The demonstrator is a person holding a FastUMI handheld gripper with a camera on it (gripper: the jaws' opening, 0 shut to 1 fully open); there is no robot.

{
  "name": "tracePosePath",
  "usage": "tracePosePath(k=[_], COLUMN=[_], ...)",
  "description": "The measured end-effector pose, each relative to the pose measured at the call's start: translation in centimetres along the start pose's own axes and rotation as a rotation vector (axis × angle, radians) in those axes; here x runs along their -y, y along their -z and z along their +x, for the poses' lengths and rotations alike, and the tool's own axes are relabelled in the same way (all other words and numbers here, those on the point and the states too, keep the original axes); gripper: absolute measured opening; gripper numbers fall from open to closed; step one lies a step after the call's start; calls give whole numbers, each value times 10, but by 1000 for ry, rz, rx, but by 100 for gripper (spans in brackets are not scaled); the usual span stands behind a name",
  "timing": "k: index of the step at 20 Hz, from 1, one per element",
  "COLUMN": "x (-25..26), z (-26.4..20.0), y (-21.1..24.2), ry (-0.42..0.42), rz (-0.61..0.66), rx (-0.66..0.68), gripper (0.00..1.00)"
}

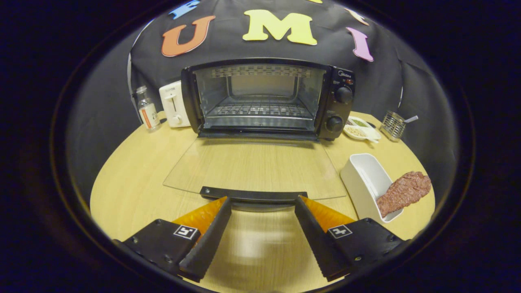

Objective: Open the toaster oven, put the food inside, and close the toaster oven door.

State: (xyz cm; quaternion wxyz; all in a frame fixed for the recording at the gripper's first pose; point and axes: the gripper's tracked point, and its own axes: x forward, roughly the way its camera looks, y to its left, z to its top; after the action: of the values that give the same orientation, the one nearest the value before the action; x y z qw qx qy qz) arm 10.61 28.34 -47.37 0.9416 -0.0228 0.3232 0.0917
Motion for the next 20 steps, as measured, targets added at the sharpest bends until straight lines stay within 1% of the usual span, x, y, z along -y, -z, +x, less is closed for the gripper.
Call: tracePosePath(k=[6, 10, 15, 20], x=[6, 40, 119, 210], z=[-16, -32, -42, -45], y=[-14, -40, -81, -87], ry=[-78, -75, -29, -5], rz=[-41, -92, -136, -135], rx=[15, 71, 143, 111], gripper=[100, 100, 100, 100])
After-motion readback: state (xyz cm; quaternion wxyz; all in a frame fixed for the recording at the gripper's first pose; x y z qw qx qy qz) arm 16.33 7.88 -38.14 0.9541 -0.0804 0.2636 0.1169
